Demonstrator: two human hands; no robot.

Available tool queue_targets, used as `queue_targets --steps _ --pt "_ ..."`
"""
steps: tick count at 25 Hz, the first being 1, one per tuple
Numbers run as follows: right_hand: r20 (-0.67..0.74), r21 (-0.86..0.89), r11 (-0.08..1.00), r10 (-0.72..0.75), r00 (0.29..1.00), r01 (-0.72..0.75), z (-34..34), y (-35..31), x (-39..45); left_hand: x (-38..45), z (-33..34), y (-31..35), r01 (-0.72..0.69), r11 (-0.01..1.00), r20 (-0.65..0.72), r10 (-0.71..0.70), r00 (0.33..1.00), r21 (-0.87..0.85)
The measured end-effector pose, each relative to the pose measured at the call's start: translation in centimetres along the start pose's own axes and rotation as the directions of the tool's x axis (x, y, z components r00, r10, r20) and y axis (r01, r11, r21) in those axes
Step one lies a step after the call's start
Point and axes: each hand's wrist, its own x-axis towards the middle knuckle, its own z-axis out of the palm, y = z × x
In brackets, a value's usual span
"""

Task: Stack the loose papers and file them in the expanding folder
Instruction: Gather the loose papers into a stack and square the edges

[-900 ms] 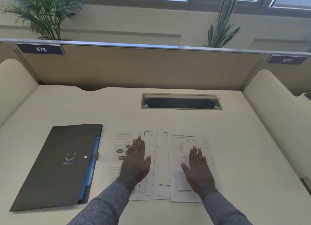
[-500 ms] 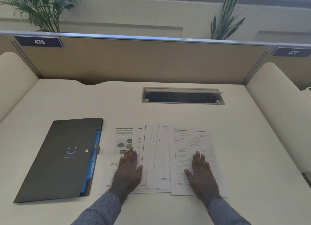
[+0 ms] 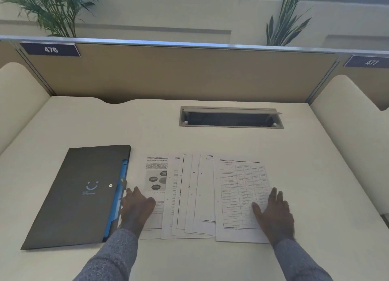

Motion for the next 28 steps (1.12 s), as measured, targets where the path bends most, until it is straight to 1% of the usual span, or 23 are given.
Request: queue_targets --steps 2,4,7,12,14,16,19,23,26,28 --pt "0.013 0.047 0.998 0.031 0.999 -0.031 -0.1 -0.1 0.4 0.0 -0.4 0.4 0.016 1.0 0.021 -0.016 1.0 -0.021" --pt "0.01 0.044 0.998 0.042 0.999 -0.042 -0.2 -0.3 0.8 0.0 -0.6 0.6 0.026 0.998 0.017 -0.024 1.0 -0.065" --pt "0.028 0.044 0.998 0.035 0.999 -0.036 -0.5 -0.7 1.0 0.1 -0.9 1.1 0.034 0.988 0.01 -0.033 0.999 -0.153" --pt "0.067 0.08 0.996 0.019 0.998 -0.024 -0.6 -1.7 1.0 0.4 -0.7 2.3 0.041 0.951 0.054 -0.026 0.998 -0.308" --pt "0.068 0.097 0.995 0.01 0.998 -0.017 -0.7 -2.2 0.9 0.4 -0.5 2.9 0.03 0.946 0.069 -0.009 0.998 -0.323" --pt "0.073 0.108 0.994 0.001 0.997 -0.009 -0.8 -2.7 0.9 0.1 -0.1 3.5 0.01 0.953 0.09 0.018 0.996 -0.303" --pt "0.084 0.121 0.993 -0.017 0.996 0.006 -0.8 -3.5 0.7 -0.5 0.8 4.3 -0.06 0.956 0.121 0.098 0.988 -0.289" --pt "0.103 0.145 0.989 -0.053 0.993 0.038 -0.6 -4.3 0.3 -1.1 1.8 5.2 -0.109 0.935 0.141 0.165 0.976 -0.337" --pt "0.11 0.175 0.982 -0.091 0.99 0.07 -0.5 -5.0 0.0 -1.4 2.3 5.8 -0.049 0.914 0.183 0.133 0.974 -0.403" --pt "0.12 0.202 0.976 -0.11 0.987 0.084 -0.4 -5.4 -0.2 -1.3 2.8 5.9 0.055 0.865 0.248 0.081 0.965 -0.499"
